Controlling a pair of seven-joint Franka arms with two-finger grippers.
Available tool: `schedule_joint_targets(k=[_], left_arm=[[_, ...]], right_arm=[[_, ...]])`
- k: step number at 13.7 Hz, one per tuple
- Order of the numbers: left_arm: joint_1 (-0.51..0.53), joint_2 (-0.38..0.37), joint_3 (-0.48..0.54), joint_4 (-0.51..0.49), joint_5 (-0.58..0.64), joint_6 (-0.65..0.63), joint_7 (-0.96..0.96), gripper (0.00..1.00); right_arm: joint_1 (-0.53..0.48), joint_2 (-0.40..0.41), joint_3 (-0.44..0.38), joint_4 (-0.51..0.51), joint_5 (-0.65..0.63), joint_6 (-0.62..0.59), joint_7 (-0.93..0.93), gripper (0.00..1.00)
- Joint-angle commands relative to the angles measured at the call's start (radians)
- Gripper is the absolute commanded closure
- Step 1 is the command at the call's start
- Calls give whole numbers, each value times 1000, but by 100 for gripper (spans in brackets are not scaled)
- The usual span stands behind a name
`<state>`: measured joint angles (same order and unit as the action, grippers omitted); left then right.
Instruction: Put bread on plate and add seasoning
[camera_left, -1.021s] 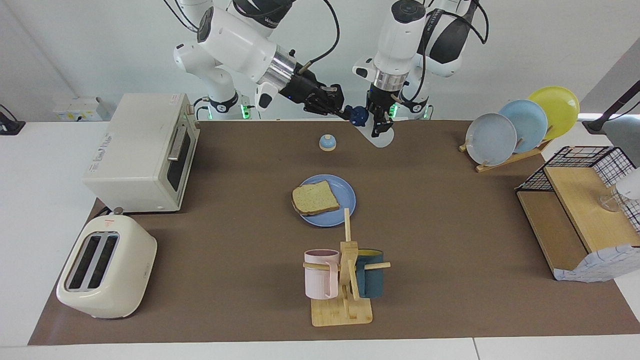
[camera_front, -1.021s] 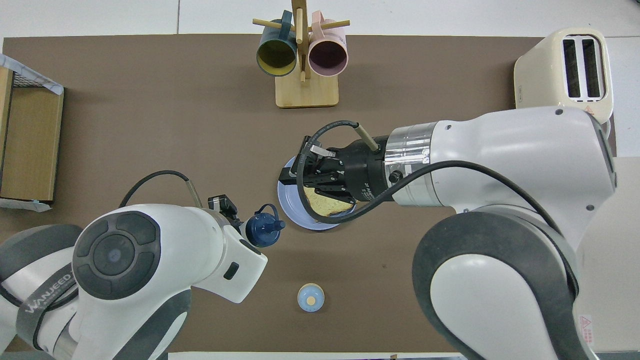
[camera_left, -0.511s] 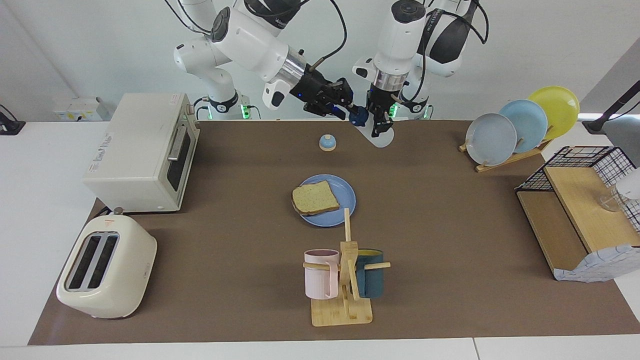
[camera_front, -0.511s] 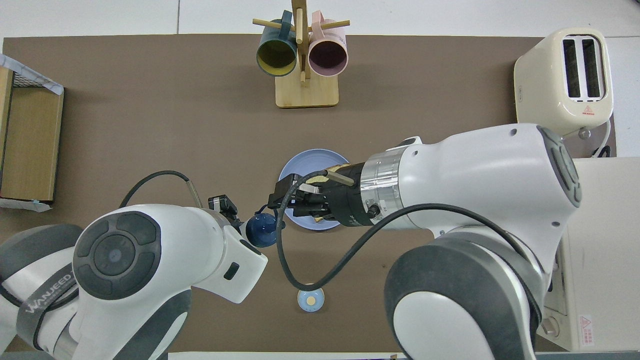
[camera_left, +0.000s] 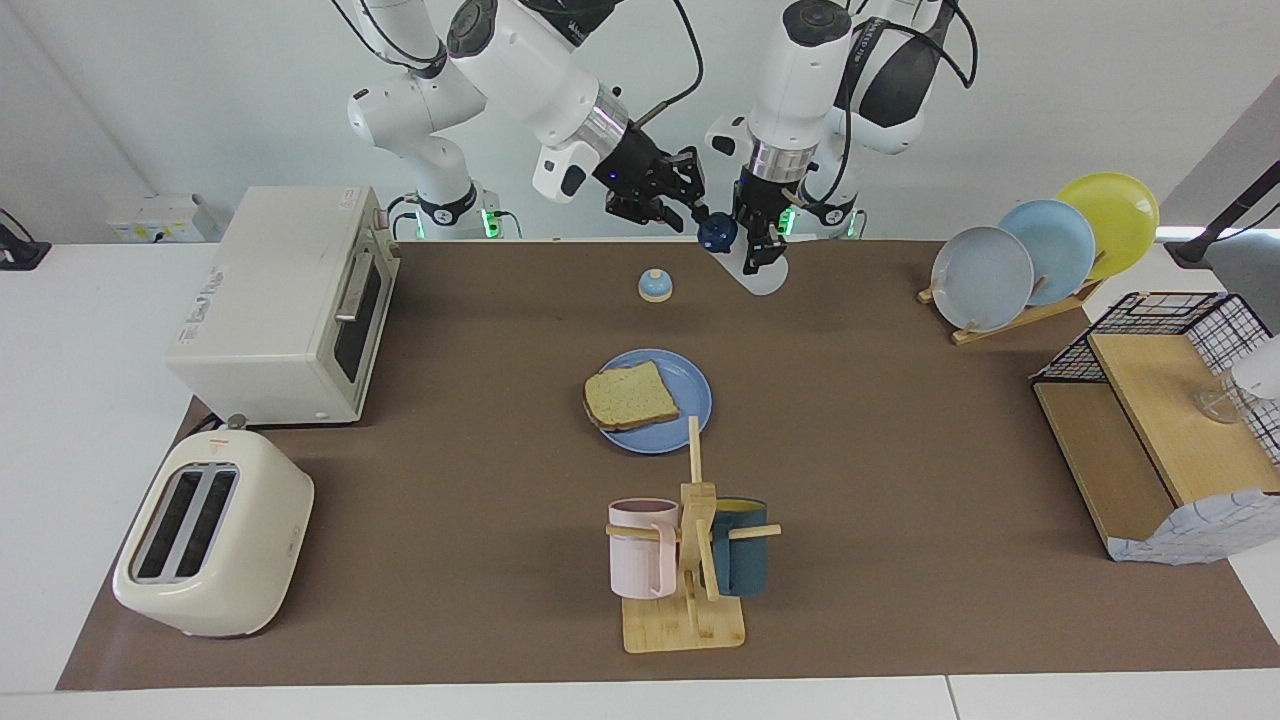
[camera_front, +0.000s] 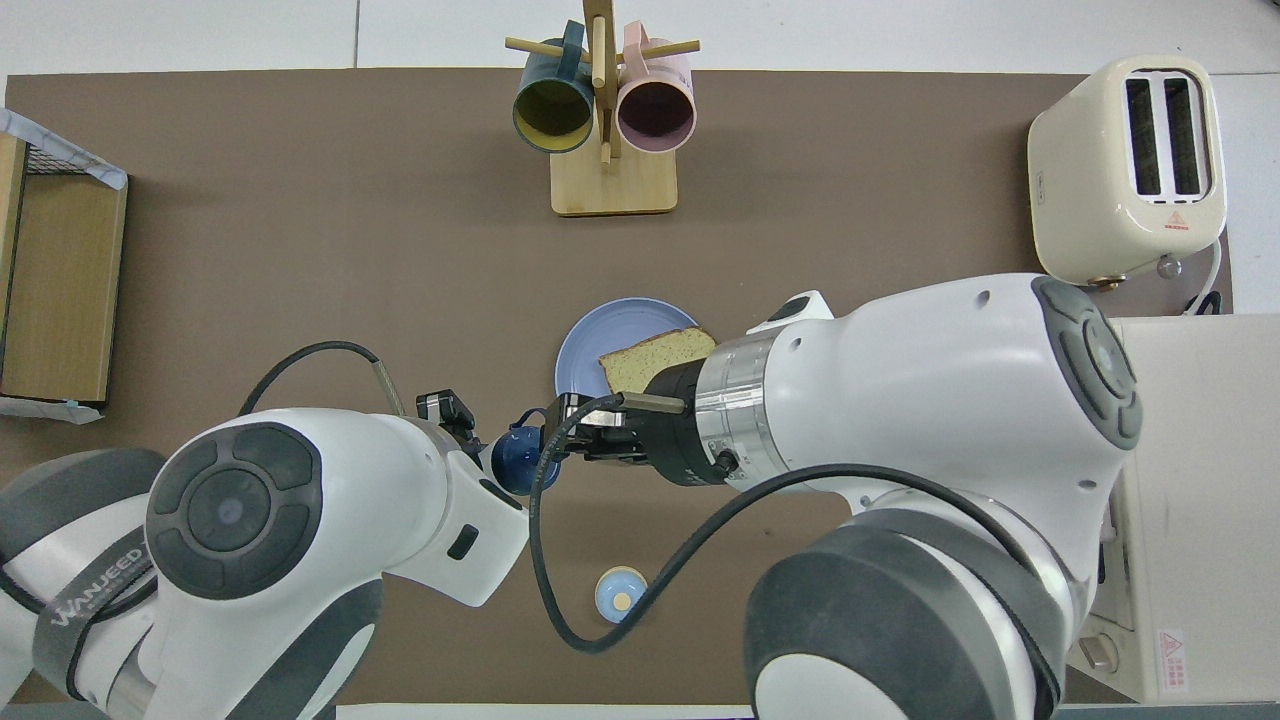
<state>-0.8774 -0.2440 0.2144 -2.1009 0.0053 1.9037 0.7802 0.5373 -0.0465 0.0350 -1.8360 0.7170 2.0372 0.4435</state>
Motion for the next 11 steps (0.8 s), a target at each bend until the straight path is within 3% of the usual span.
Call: schedule_joint_targets(k=[1,3,4,5,9,11], left_arm=[[-11,-21,8,-13,-7,-12,14,100],[-11,-21,8,-13,-7,-12,14,100],[-11,-21,8,-13,-7,-12,13,100],[-11,-21,8,-13,-7,-12,13,100],[-11,-21,8,-13,-7,-12,14,100],[-11,-21,8,-13,-7,-12,14,100]], right_arm=[[-2,-24,2,-20,-16,-28,15,68],[0,-26,3,-20,-16,-28,18,70],[1,-26,3,-20,-16,-28,18,80],[0,-24,3,-19,-14,-28,17,100],[-19,-18,-9,-8,7,-26,46,100],[-52,-16,-15,0,100,-25,60,100]])
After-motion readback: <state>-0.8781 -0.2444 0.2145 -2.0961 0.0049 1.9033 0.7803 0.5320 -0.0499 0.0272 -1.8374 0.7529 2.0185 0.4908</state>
